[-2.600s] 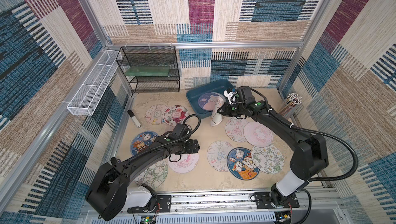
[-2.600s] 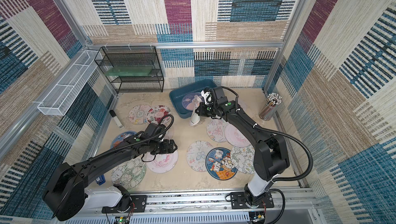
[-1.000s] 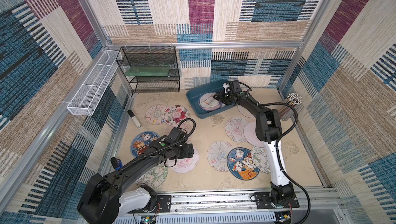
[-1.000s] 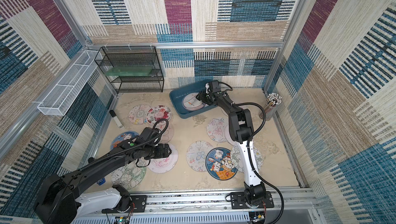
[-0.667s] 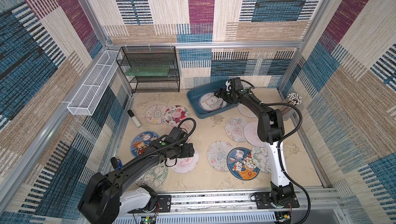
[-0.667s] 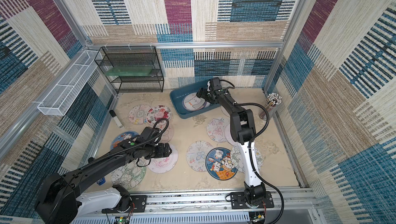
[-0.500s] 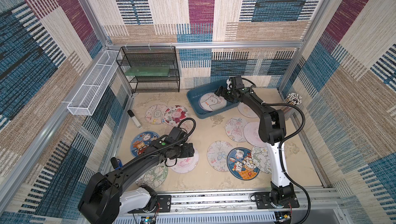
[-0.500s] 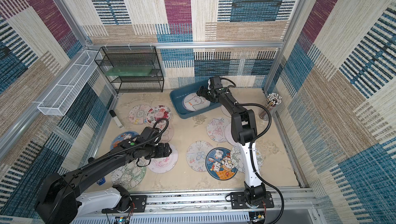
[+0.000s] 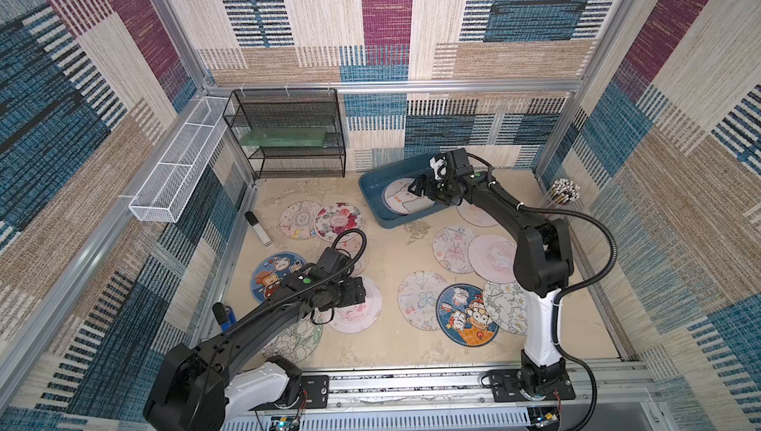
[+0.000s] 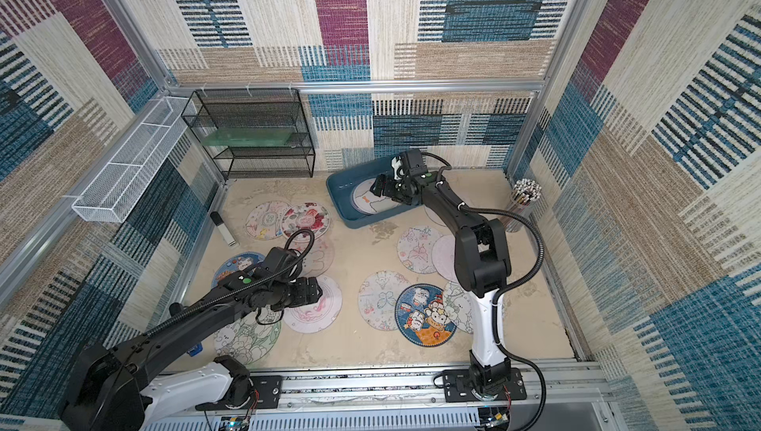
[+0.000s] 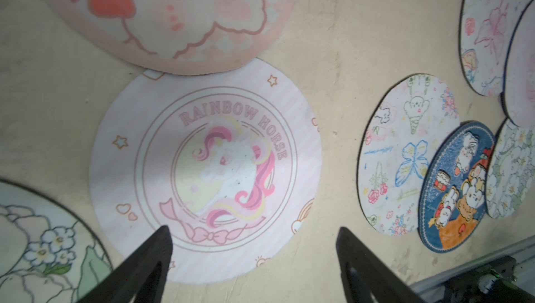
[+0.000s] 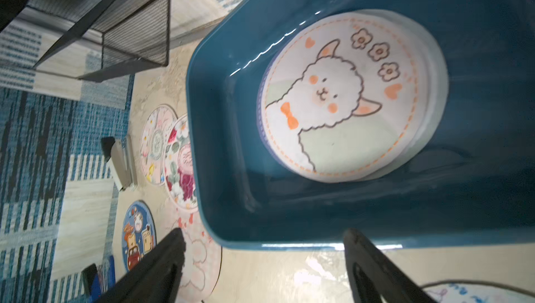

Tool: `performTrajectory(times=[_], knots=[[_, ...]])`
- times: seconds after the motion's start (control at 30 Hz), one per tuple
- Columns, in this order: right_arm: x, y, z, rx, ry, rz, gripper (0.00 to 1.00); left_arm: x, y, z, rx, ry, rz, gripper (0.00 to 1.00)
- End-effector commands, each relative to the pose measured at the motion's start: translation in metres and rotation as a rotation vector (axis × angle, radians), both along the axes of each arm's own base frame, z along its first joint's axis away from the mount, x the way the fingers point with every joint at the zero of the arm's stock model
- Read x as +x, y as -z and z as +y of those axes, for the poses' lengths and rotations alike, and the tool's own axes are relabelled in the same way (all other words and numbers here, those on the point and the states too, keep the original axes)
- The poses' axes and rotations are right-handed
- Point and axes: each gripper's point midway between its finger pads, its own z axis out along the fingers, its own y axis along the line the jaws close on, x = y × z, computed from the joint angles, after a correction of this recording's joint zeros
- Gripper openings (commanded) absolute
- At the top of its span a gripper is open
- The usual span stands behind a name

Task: Put the coasters into the storage box
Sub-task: Place the coaster in the storage box, then pick up the coaster from the center of the board.

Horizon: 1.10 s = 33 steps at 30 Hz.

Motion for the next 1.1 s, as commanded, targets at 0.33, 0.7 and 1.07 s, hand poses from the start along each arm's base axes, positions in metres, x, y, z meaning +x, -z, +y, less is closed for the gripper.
performTrajectory(times=[0.33,0.7,1.07], knots=[[-0.165,0.039,0.071,0.003,-0.36,0.102,0.88,0.004,0.012,0.048,0.069,-0.044,0.075,0.85],[-0.237,0.071,0.12,-0.032,-0.486,0.188,0.85,0.028,0.027,0.048,0.105,-0.028,0.099,0.74],[-0.256,0.095,0.127,-0.051,-0.507,0.248,0.84,0.034,0.044,0.05,0.142,-0.035,0.131,0.68]])
